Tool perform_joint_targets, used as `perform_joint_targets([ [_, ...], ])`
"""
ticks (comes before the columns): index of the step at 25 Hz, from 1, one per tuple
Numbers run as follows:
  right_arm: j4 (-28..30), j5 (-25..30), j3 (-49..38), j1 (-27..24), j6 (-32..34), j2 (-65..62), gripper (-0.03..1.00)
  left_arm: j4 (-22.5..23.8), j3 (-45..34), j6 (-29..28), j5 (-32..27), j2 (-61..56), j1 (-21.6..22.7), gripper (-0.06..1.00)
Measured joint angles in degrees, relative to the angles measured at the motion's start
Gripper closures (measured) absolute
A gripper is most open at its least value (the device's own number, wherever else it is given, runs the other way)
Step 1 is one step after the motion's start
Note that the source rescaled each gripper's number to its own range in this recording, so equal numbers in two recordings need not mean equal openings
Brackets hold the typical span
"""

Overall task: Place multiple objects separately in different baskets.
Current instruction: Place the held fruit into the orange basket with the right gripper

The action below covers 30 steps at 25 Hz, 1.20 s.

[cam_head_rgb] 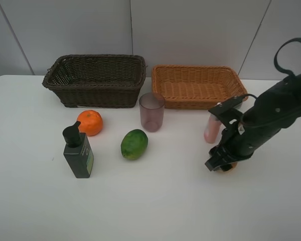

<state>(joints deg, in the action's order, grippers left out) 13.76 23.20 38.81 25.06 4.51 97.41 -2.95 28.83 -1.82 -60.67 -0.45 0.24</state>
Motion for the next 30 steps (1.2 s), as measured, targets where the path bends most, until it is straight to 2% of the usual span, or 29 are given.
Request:
perform_joint_targets([
  [3, -0.55, 1.81, 0.0, 0.0, 0.0, -3.3, 0.5, 0.0, 0.0, 0.0, 0.0, 0.0, 0.0, -0.06],
  [12, -0.96, 11.87, -0.05, 0.0, 0.23, -13.03, 0.5, 0.0, 0.0, 0.0, 0.0, 0.0, 0.0, -0.06],
  [20, -0.96, 13.8, 0.18, -0.94, 0.34, -18.54, 0.5, 0.0, 0.0, 0.0, 0.0, 0.0, 0.0, -0.06],
  [26, -1.14, 19.55, 8.43, -1.06, 0.39, -18.58, 0.5, 0.0, 0.0, 0.0, 0.0, 0.0, 0.0, -0.06],
  [30, -0.78, 20.66, 16.38, -1.1, 1.3, -17.38, 0.5, 0.0, 0.0, 0.0, 0.0, 0.0, 0.0, -0.06],
])
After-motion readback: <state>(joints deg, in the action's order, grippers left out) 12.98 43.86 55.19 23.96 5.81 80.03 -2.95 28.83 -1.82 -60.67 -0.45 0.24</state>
